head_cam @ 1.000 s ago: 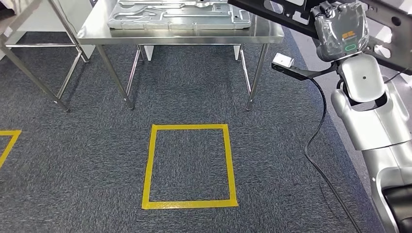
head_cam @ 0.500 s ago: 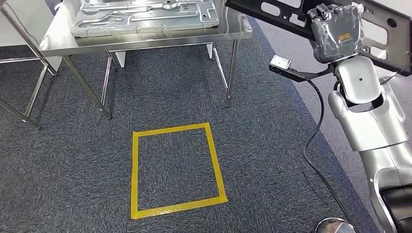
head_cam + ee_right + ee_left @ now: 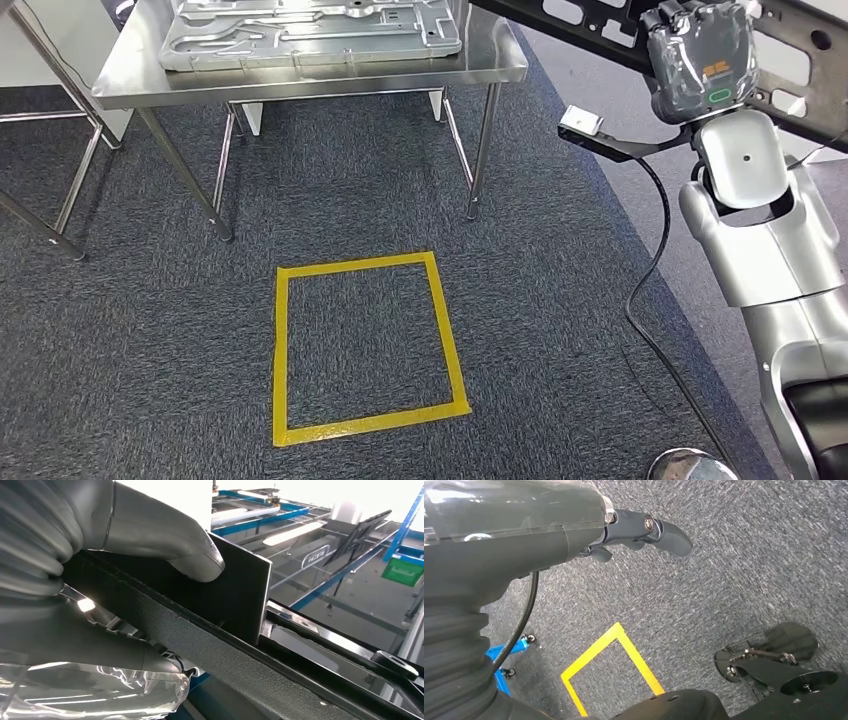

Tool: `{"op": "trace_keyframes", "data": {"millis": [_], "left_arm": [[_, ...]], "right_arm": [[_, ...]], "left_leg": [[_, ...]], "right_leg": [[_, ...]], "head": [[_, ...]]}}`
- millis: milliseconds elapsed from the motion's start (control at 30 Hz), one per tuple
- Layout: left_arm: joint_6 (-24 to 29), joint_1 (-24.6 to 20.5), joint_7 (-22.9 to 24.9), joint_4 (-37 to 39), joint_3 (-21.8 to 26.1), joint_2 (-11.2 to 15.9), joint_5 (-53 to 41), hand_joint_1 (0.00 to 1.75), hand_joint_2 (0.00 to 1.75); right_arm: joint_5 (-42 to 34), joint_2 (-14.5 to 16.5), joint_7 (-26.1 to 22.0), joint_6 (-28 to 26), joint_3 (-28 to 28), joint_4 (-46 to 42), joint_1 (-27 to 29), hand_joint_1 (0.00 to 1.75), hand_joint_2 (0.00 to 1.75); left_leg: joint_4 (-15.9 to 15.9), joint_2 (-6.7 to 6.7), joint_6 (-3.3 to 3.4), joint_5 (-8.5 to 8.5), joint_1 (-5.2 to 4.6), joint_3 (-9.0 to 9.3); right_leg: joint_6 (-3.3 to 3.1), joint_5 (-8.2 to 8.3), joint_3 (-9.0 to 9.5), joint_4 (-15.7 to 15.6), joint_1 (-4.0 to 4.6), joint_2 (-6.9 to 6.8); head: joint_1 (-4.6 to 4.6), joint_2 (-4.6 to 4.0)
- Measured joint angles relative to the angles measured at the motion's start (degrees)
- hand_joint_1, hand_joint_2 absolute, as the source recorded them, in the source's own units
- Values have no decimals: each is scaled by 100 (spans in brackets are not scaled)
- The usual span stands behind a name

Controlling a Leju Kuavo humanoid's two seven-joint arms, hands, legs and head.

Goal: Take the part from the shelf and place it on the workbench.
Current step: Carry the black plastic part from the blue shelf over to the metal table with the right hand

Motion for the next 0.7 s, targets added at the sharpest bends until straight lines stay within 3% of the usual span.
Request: {"op": "trace_keyframes", "data": {"millis": [33, 100, 167, 200, 233, 300, 333, 400, 500, 533, 600, 667, 700], "left_arm": [[-5, 1, 10, 0, 3, -3, -1, 0, 175], [-13, 10, 30, 0, 8, -3, -1, 0, 175], [-15, 28, 44, 0, 18, -3, -1, 0, 175], [-15, 37, 48, 0, 26, -3, -1, 0, 175], [-17, 43, 51, 0, 34, -3, -2, 0, 175], [-23, 51, 61, 0, 47, -1, -14, 0, 175], [-28, 47, 66, 0, 50, 4, -21, 0, 175], [-40, 37, 76, -1, 55, 14, -32, 0, 175], [-63, 22, 84, -2, 58, 23, -37, 0, 175], [-68, 13, 85, -2, 59, 25, -37, 0, 175], [-74, 2, 87, -2, 60, 30, -38, 0, 175], [-78, 19, 90, -2, 61, 32, -38, 0, 175], [-80, 35, 91, -2, 61, 32, -39, 0, 175]], "right_arm": [[3, -1, 1, 7, -3, -1, -12, 175, 175], [4, -1, 1, 16, -5, 0, -31, 175, 175], [5, -1, 1, 22, -5, 4, -23, 175, 175], [5, -1, 1, 23, -5, 7, -14, 175, 175], [5, -3, 1, 23, -6, 8, -6, 175, 175], [5, -26, 1, 29, -15, 8, 1, 175, 175], [5, -45, 0, 41, -23, 8, -4, 175, 175], [5, -90, -1, 85, -41, 10, -19, 175, 175], [5, -144, -3, 140, -58, 14, -33, 175, 175], [5, -154, -5, 151, -61, 16, -42, 175, 175], [3, -166, -19, 182, -58, 27, -55, 175, 175], [-19, -167, -61, 237, -43, 55, -53, 175, 175], [-56, -167, -91, 277, -38, 69, -56, 175, 175]], "left_leg": [[-10, 16, 30, -19, 11, 30], [-16, 60, 55, -68, 21, 83], [-12, 114, 33, -127, 29, 143], [-10, 139, 8, -161, 38, 186], [-8, 162, -23, -204, 52, 242], [-7, 200, -103, -317, 84, 383], [-11, 214, -147, -374, 93, 449], [-57, 246, -240, -451, 88, 536], [51, 277, -335, -420, 78, 565], [280, 272, -348, -364, 82, 453], [1017, 255, -355, -357, 82, -5], [1605, 240, -344, -716, 61, -518], [1688, 234, -328, -964, 45, -698]], "right_leg": [[10, -67, -75, 141, 3, -88], [34, -343, -398, 747, 1, -264], [62, -588, -781, 1409, -29, -329], [77, -576, -861, 1510, -48, -347], [86, -457, -832, 1403, -67, -364], [114, -40, -504, 708, -94, -411], [114, 69, -342, 349, -82, -437], [16, 59, -176, -7, -31, -461], [-189, -91, -67, -64, -19, -409], [-233, -145, 7, -75, -19, -399], [-304, -282, 200, -110, 7, -383], [-344, -447, 434, -132, 47, -368], [-354, -535, 568, -135, 69, -348]], "head": [[0, 0], [0, 0], [0, 0], [0, 0], [0, 0], [0, 0], [1, 0], [-2, 0], [-4, 0], [-6, 0], [-8, 0], [-9, 0], [-9, 0]]}}
